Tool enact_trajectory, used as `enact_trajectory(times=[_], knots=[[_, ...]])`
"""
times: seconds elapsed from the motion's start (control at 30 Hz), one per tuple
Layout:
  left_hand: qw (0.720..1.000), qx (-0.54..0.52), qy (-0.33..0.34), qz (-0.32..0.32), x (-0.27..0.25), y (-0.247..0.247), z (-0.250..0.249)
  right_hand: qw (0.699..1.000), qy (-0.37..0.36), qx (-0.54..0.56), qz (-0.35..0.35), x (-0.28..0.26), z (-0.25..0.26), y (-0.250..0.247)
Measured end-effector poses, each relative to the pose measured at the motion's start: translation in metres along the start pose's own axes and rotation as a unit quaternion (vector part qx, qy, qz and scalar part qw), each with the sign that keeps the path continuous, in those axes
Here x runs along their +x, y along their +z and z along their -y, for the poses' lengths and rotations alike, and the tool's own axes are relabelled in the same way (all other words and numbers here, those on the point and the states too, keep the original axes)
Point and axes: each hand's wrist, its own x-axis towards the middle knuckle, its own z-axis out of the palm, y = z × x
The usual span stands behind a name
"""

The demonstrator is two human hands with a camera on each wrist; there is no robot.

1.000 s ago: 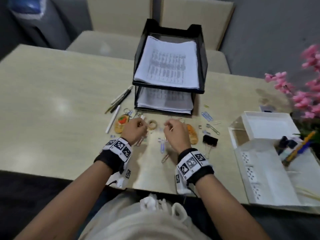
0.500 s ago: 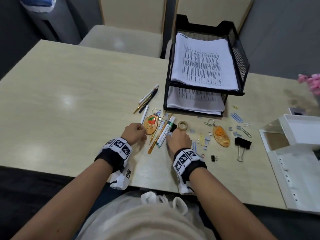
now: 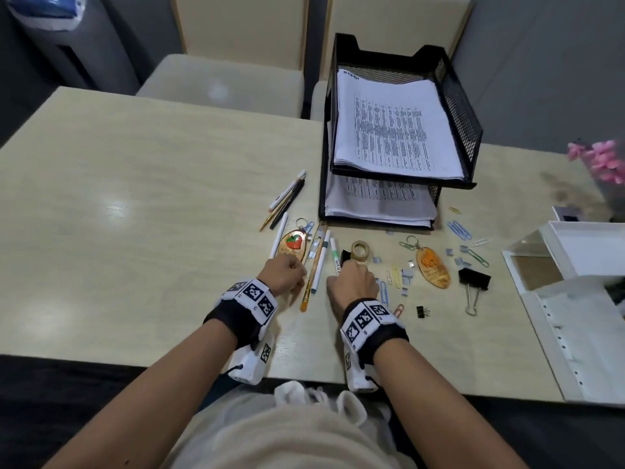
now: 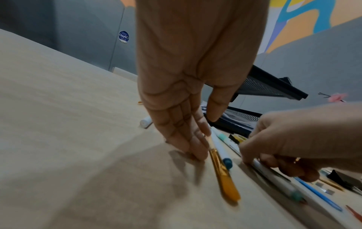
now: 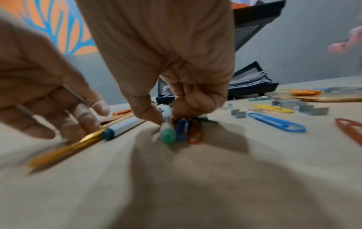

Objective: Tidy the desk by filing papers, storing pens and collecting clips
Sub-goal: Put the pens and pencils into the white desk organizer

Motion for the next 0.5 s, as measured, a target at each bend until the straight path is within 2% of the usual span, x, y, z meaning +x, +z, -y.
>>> enact_trajectory(times=[0.07, 0.13, 0.27, 0.33, 0.4, 0.5], knots=[[1.000, -0.001, 0.020, -0.015, -0.001, -0.001, -0.003, 0.999, 0.013, 0.041, -0.001, -0.002, -0.007, -0.009], [0.998, -0.045, 0.039, -0.014, -0.003, -0.003, -0.012, 0.993, -0.004, 0.118, -0.003, -0.007, -0.009, -0.016], [0.991, -0.119, 0.051, 0.040, -0.003, -0.006, -0.035, 0.969, -0.113, 0.212, 0.048, -0.018, 0.008, -0.027], [0.984, -0.173, 0.039, 0.001, 0.000, -0.013, -0.040, 0.962, -0.118, 0.231, 0.083, -0.013, 0.015, -0.028], [0.969, -0.238, 0.020, -0.065, 0.000, -0.024, -0.040, 0.973, -0.077, 0.213, 0.054, -0.001, 0.020, -0.020], [0.963, -0.233, 0.006, -0.133, 0.000, -0.038, -0.030, 0.990, -0.008, 0.142, 0.022, 0.010, 0.025, -0.007]])
